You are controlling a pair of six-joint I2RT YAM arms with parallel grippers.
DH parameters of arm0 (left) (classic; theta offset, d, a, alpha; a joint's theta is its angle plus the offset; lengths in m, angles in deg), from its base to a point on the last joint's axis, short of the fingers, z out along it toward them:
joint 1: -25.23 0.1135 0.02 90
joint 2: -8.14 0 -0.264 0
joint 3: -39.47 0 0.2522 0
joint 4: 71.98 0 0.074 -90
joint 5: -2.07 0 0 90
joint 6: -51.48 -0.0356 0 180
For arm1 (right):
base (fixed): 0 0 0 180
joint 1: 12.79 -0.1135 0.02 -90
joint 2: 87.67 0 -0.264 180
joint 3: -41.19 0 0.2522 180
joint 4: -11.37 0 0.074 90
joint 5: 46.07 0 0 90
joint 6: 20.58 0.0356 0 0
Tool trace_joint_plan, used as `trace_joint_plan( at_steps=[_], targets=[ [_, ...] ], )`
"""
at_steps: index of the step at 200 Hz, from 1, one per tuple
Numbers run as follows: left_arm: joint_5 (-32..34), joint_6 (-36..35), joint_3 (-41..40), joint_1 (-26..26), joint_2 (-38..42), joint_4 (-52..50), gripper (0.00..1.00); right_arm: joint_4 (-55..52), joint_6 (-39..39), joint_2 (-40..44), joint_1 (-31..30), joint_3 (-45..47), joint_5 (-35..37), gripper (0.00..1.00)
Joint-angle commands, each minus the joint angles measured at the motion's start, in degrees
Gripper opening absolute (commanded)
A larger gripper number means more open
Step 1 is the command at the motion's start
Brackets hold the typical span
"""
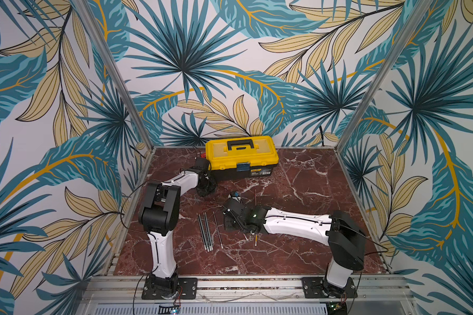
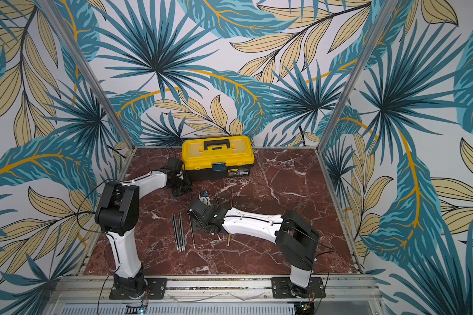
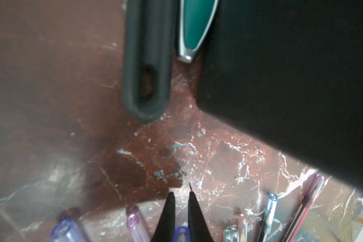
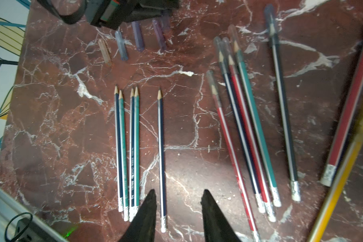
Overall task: Remove the protective cover of the pencils
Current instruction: Place the protective sleeve at the center of the board.
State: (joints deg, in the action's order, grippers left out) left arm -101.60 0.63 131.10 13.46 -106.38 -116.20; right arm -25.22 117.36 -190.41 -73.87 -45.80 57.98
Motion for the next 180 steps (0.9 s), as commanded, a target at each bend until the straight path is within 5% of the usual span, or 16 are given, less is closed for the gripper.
trace_joint_plan(
  at_steps=[1, 40, 180],
  targets=[
    [2.06, -0.94, 2.32, -0.27, -0.52, -2.57, 0.02, -1.91, -0.44, 0.27, 0.67, 1.83, 1.6, 0.37],
    [6.81, -1.95, 4.53, -0.27, -1.34, -8.13, 0.02, -2.22, -0.13, -0.52, 1.45, 1.23, 0.07, 0.37],
    [2.67, -1.36, 5.33, -1.19, -2.79, -8.37, 0.12, -7.92, -2.02, -3.81, 2.06, -3.11, 1.54, 0.32]
  ],
)
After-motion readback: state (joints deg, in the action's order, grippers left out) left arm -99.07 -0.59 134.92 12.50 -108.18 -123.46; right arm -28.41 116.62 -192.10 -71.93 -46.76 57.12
